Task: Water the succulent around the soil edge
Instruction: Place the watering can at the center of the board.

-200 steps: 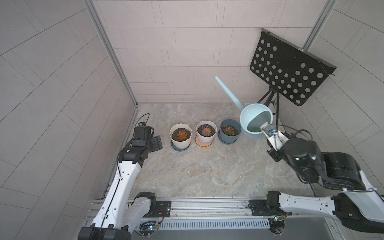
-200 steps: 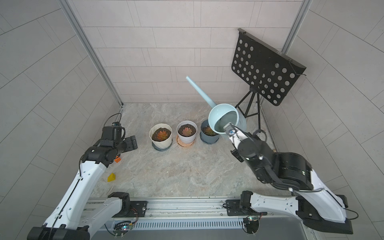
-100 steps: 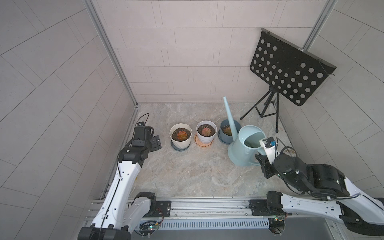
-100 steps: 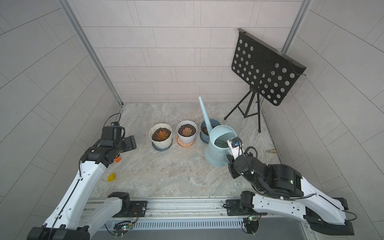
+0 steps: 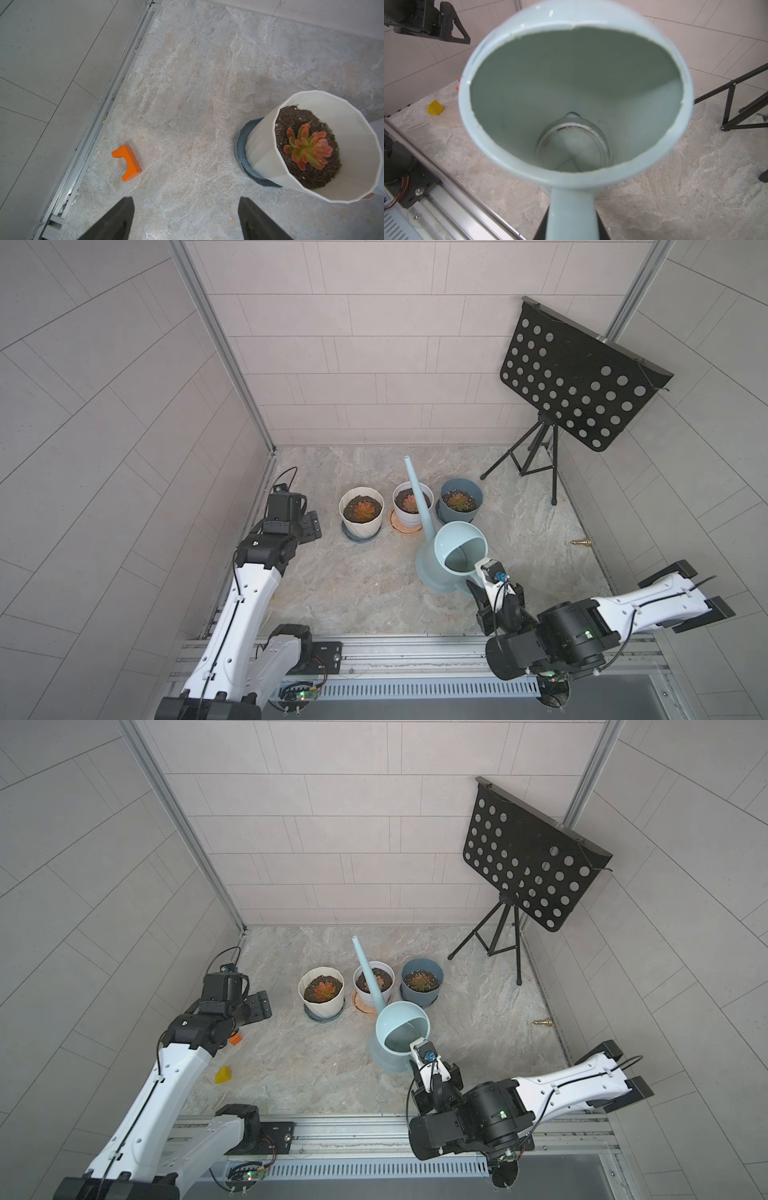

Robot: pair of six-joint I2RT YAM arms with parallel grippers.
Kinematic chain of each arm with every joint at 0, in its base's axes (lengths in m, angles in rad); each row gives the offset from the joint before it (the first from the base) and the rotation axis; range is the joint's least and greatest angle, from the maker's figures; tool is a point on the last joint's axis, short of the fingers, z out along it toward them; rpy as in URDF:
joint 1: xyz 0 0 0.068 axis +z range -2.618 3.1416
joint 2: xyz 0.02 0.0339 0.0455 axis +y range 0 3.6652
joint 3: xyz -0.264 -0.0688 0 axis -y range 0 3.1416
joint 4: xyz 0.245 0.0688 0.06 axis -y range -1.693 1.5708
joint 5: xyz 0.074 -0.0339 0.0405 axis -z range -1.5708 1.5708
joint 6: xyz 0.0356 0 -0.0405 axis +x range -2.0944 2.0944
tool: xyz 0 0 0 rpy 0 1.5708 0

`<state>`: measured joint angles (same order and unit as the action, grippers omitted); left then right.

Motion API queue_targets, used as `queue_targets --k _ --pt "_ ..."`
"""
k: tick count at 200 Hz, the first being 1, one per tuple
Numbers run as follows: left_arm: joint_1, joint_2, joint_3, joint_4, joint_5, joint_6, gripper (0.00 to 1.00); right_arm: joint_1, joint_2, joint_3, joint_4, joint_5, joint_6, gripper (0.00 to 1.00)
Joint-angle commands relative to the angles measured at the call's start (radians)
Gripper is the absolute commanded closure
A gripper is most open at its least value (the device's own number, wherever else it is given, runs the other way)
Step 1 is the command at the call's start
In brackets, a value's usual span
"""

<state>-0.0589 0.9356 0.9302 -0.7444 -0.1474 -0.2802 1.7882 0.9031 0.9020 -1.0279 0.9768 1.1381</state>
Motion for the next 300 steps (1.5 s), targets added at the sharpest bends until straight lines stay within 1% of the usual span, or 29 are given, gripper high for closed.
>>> queue_targets --k 1,17,32,68,90,151,166,191,197,200,207,228,276,288,300 --pt "0.004 -0.015 -0.014 0.016 -0.016 -0.004 0.14 0.006 0.008 -0.027 0.031 0.182 0.174 1.00" --pt "0.005 -0.019 -0.016 0.016 -0.016 -0.004 0.14 0.006 0.040 -0.041 0.017 0.220 0.249 1.00" --pt "0.005 -0.018 -0.015 0.016 -0.015 -0.005 0.14 -0.005 0.078 -0.042 0.005 0.246 0.290 1.00" --pt "0.004 -0.019 -0.014 0.016 -0.014 -0.005 0.14 -0.078 0.192 -0.042 -0.013 0.166 0.372 1.00" --pt "0.005 -0.019 -0.015 0.016 -0.015 -0.005 0.14 -0.101 0.251 -0.044 -0.016 0.121 0.413 1.00" --pt "0.004 -0.018 -0.013 0.016 -0.012 -0.005 0.14 -0.181 0.306 -0.083 0.151 0.012 0.356 1.00" --pt "0.004 -0.015 -0.013 0.016 -0.012 -0.007 0.14 -0.207 0.323 -0.072 0.180 -0.014 0.331 1.00" --pt "0.004 -0.016 -0.013 0.016 -0.013 -0.007 0.14 -0.208 0.387 -0.024 0.191 -0.042 0.323 1.00" --pt "0.005 -0.018 -0.013 0.015 -0.014 -0.007 0.14 -0.209 0.405 -0.013 0.191 -0.045 0.327 1.00" --pt "0.005 -0.018 -0.013 0.015 -0.014 -0.007 0.14 -0.242 0.412 -0.008 0.191 -0.046 0.330 1.00" --pt "0.004 -0.018 -0.013 0.015 -0.014 -0.008 0.14 -0.251 0.434 0.002 0.190 -0.056 0.342 1.00" --pt "0.005 -0.018 -0.013 0.014 -0.014 -0.007 0.14 -0.258 0.481 0.022 0.174 -0.071 0.395 1.00" --pt "0.004 -0.018 -0.011 0.014 -0.009 -0.008 0.14 -0.273 0.508 0.051 0.144 -0.106 0.436 1.00" --pt "0.004 -0.020 -0.013 0.014 -0.011 -0.007 0.13 -0.285 0.516 0.053 0.147 -0.132 0.446 0.87" --pt "0.004 -0.022 -0.013 0.014 -0.012 -0.007 0.13 -0.290 0.525 0.058 0.155 -0.148 0.445 0.84"
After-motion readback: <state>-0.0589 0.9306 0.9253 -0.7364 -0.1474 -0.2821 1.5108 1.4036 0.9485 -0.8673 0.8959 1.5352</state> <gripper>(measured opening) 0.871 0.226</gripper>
